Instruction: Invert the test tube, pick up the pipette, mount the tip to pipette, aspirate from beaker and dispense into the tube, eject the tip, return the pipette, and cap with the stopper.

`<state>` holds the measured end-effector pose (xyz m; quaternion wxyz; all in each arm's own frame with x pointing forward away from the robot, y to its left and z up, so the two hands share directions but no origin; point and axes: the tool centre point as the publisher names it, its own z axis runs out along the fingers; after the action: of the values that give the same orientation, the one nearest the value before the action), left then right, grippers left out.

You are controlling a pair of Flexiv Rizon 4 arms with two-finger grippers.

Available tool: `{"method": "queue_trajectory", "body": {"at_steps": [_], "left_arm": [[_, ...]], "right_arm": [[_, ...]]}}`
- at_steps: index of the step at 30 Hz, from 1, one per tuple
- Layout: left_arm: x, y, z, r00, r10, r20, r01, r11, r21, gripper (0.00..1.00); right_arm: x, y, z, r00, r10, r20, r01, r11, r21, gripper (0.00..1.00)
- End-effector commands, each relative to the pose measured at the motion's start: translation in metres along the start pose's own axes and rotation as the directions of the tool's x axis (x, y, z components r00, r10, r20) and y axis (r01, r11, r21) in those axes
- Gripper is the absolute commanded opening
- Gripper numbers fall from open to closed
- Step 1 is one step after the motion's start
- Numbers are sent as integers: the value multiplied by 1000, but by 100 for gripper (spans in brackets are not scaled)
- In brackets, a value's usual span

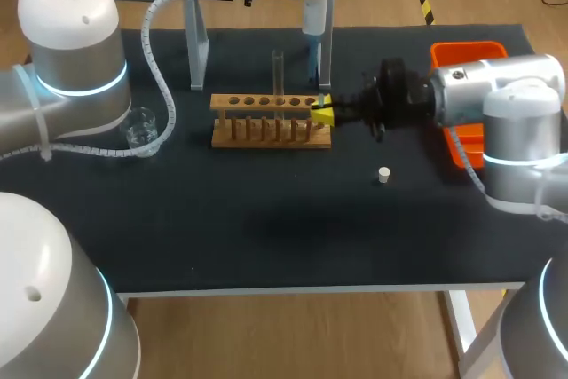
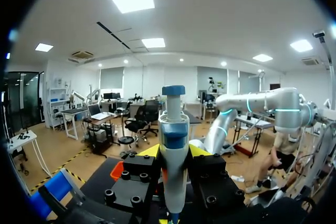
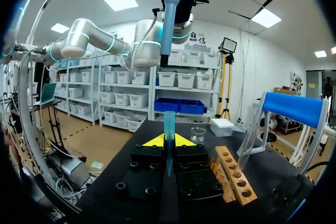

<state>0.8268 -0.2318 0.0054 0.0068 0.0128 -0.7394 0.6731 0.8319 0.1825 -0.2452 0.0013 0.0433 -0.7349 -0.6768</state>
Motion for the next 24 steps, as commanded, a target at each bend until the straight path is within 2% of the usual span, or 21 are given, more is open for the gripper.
{"method": "queue_trajectory", "body": {"at_steps": [1,24], "left_arm": [[-1,0,0,1000,0,-1,0,1000,1,0],[-1,0,0,1000,0,-1,0,1000,1,0]], "right_arm": [[-1,2,4,1000,-1,4,1,1000,-8,0],[5,17,12,1000,21,1,-21,998,-52,0]]}}
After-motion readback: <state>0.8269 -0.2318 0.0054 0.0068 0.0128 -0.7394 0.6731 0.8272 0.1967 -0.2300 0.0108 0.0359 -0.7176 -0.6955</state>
